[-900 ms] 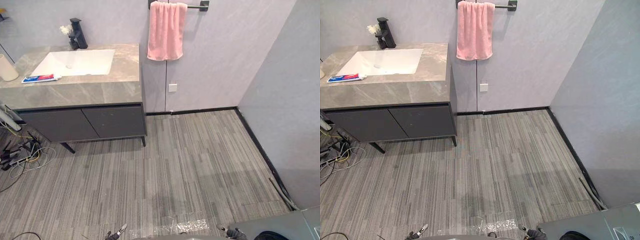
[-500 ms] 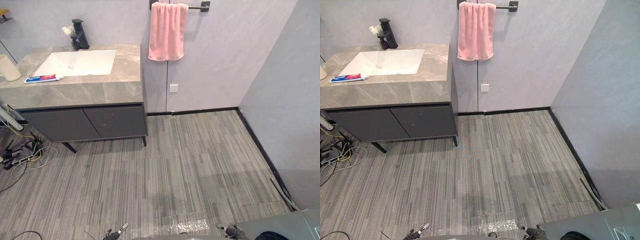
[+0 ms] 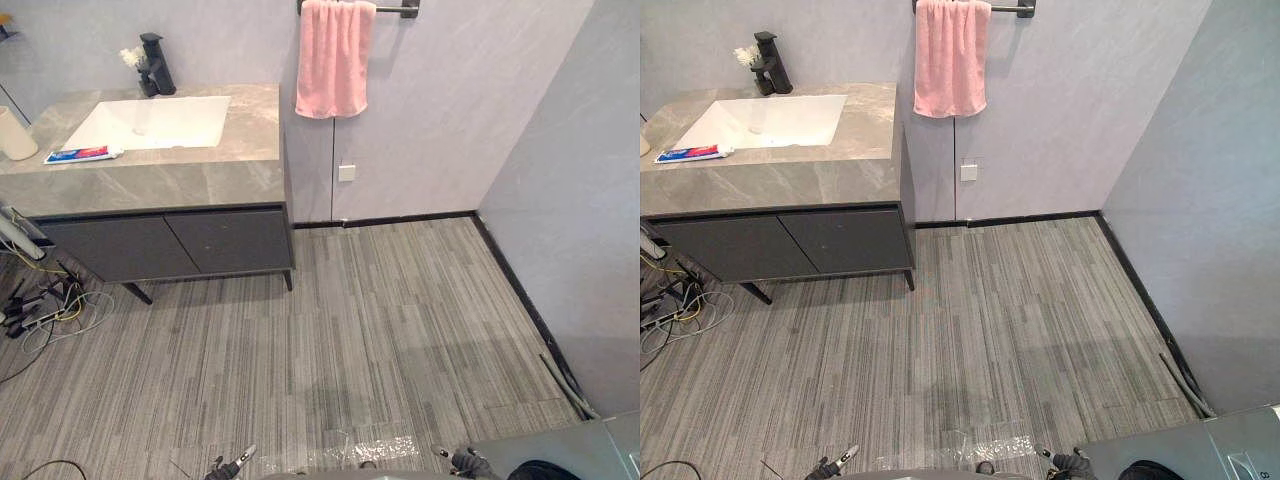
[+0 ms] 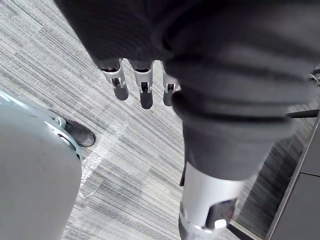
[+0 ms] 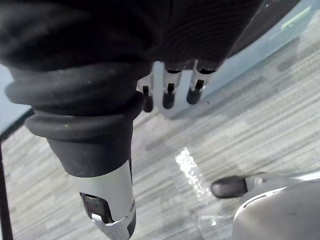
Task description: Organize washtable
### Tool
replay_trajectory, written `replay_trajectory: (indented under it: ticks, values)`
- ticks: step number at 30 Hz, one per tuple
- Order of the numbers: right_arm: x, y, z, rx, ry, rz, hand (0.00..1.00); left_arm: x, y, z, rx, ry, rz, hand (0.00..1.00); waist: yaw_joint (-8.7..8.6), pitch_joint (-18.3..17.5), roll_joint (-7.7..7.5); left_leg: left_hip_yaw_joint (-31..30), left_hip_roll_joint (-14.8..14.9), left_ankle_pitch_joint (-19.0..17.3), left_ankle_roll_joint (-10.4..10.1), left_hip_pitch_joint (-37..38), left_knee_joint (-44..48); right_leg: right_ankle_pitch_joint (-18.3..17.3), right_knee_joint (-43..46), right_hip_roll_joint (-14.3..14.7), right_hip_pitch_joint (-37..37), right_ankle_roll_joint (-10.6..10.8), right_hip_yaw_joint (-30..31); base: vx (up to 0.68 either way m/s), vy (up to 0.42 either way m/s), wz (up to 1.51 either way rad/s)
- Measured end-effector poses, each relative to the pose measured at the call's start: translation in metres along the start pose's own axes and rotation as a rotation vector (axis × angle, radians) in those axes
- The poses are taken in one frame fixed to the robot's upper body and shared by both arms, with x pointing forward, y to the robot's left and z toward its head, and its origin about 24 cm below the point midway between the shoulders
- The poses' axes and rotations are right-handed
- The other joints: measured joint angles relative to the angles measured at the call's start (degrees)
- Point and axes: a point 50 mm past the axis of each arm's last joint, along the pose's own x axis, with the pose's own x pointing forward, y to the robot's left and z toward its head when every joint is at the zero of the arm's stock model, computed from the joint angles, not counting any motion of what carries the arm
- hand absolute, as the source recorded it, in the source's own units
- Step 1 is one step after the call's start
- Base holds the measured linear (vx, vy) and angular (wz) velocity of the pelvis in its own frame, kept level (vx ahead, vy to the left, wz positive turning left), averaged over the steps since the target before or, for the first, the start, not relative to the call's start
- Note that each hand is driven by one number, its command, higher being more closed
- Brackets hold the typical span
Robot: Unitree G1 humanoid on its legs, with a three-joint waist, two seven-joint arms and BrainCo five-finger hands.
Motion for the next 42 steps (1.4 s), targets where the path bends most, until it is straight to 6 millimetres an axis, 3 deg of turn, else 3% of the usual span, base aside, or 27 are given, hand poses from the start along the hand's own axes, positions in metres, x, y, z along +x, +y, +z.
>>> replay_trajectory:
  ticks: [24, 25, 27, 28, 29, 30, 31, 32, 33, 35, 37, 38, 39, 40, 41, 42]
  values:
    - [0.000, 0.000, -0.002, 0.053, 0.013, 0.002, 0.00, 0.001, 0.000, 0.004, -0.014, -0.007, 0.006, 0.00, -0.06, 0.17, -0.22, 0.41, 0.47, -0.17, -0.18, -1.43, 0.26, -0.06, -0.27, 0.39, -1.04, -0.11, 0.10, 0.00, -0.005, 0.00]
    - [0.000, 0.001, -0.002, 0.056, 0.012, 0.004, 0.00, 0.002, -0.001, 0.007, -0.037, -0.015, 0.006, 0.00, -0.10, 0.50, -0.76, 0.51, 0.86, -1.79, -0.83, -2.74, 3.20, -0.33, -0.08, 0.41, -0.98, -0.51, 0.07, 0.02, -0.056, -0.06]
    - [-0.001, 0.002, -0.002, 0.074, 0.011, 0.007, 0.00, 0.002, -0.003, 0.012, -0.082, -0.032, 0.003, 0.00, -0.06, 1.00, -0.44, 1.48, 3.33, -7.42, -2.45, -7.40, 14.67, -1.68, -0.07, 1.24, -0.90, -2.02, 0.03, 0.01, -0.082, -0.15]
    - [-0.001, 0.002, -0.002, 0.077, 0.009, 0.008, 0.00, 0.002, -0.001, 0.014, -0.114, -0.047, 0.005, 0.00, -0.02, 1.08, -0.50, 3.32, 5.83, -9.58, -3.79, -11.38, 24.93, -2.43, -0.07, 1.97, -0.37, -3.14, 0.00, 0.00, -0.130, -0.26]
    - [-0.002, 0.004, 0.002, 0.078, -0.017, 0.016, 0.00, 0.001, -0.005, 0.022, -0.162, -0.083, -0.008, 0.00, 0.07, 1.45, -0.06, 4.43, 9.55, -9.66, -2.83, -16.90, 38.71, -3.36, 0.99, 2.97, 0.03, -4.36, 0.04, 0.03, -0.153, -0.25]
    - [-0.003, 0.004, 0.004, 0.078, -0.034, 0.017, 0.00, 0.000, -0.009, 0.024, -0.176, -0.100, -0.025, 0.00, 0.06, 1.86, 0.63, 4.38, 11.58, -8.55, -1.17, -19.36, 45.13, -4.01, 1.65, 3.71, 0.49, -4.94, 0.17, 0.08, -0.132, -0.31]
    - [-0.004, 0.001, 0.009, 0.063, -0.068, 0.015, 0.00, -0.002, -0.017, 0.027, -0.212, -0.126, -0.055, 0.00, 0.09, 2.60, 1.91, 4.34, 15.00, -4.64, 0.91, -22.84, 54.85, -5.06, 2.59, 4.88, 1.86, -6.01, 1.08, 0.10, -0.069, -0.33]
    - [-0.004, 0.000, 0.010, 0.055, -0.076, 0.017, 0.00, -0.003, -0.019, 0.028, -0.220, -0.133, -0.065, 0.00, 0.15, 2.62, 2.01, 4.19, 15.89, -1.72, 1.01, -24.25, 58.36, -5.46, 2.82, 4.97, 2.40, -6.44, 1.91, 0.14, -0.011, -0.56]
    - [-0.005, 0.004, 0.014, 0.045, -0.092, 0.029, 0.00, -0.005, -0.023, 0.031, -0.217, -0.152, -0.088, 0.00, 0.38, 2.90, 1.45, 3.76, 15.27, -2.54, 0.82, -26.89, 61.04, -6.57, 4.12, 4.28, 2.27, -7.24, 3.70, 0.18, 0.016, -0.66]
    - [-0.005, 0.010, 0.027, 0.044, -0.134, 0.046, 0.00, -0.009, -0.033, 0.040, -0.198, -0.199, -0.141, 0.00, 0.44, 2.85, 1.49, 1.22, 11.44, -4.67, -2.02, -30.57, 57.95, -7.53, 5.84, 2.78, 0.52, -7.55, 6.42, 0.22, 0.040, -0.69]
    - [-0.005, 0.016, 0.048, 0.045, -0.199, 0.064, 0.00, -0.019, -0.050, 0.053, -0.201, -0.283, -0.226, 0.00, 2.16, 3.44, 2.02, -4.36, 3.32, -5.25, -3.67, -33.66, 43.52, -9.46, 8.01, 0.00, -2.02, -6.63, 10.47, 0.32, 0.103, -0.89]
    - [-0.006, 0.017, 0.056, 0.050, -0.222, 0.064, 0.00, -0.024, -0.054, 0.056, -0.214, -0.312, -0.245, 0.00, 2.64, 3.37, 2.53, -7.11, 0.45, -4.89, -4.23, -34.04, 35.23, -11.40, 9.79, -0.95, -3.04, -5.75, 11.86, 0.31, 0.113, -0.79]
    - [-0.006, 0.017, 0.059, 0.051, -0.230, 0.065, 0.00, -0.025, -0.056, 0.058, -0.211, -0.322, -0.258, 0.00, 3.12, 3.18, 2.91, -7.91, -0.20, -4.70, -4.48, -33.81, 32.35, -13.11, 11.72, -0.94, -3.77, -5.26, 12.69, 0.27, 0.104, -0.69]
    - [-0.007, 0.019, 0.060, 0.061, -0.238, 0.071, 0.00, -0.028, -0.058, 0.059, -0.208, -0.336, -0.269, 0.00, 3.44, 3.11, 3.13, -8.46, -0.70, -4.72, -4.11, -33.49, 30.98, -16.67, 15.81, -0.89, -5.04, -4.29, 13.88, 0.45, 0.153, -0.91]
    - [-0.011, 0.021, 0.057, 0.079, -0.251, 0.081, 0.00, -0.030, -0.058, 0.057, -0.199, -0.339, -0.278, 0.00, 4.68, 2.67, 2.82, -6.85, -0.08, -6.11, -4.05, -30.32, 29.71, -22.28, 26.82, -1.23, -7.06, -2.17, 14.35, 0.47, 0.155, -1.24]
    - [-0.016, 0.031, 0.066, 0.087, -0.296, 0.111, 0.00, -0.031, -0.058, 0.058, -0.182, -0.348, -0.285, 0.00, 5.05, 3.27, 1.36, -4.12, -0.24, -6.33, 0.89, -28.81, 31.43, -26.17, 42.21, -1.99, -12.09, 0.69, 13.25, 0.57, 0.151, -1.19]
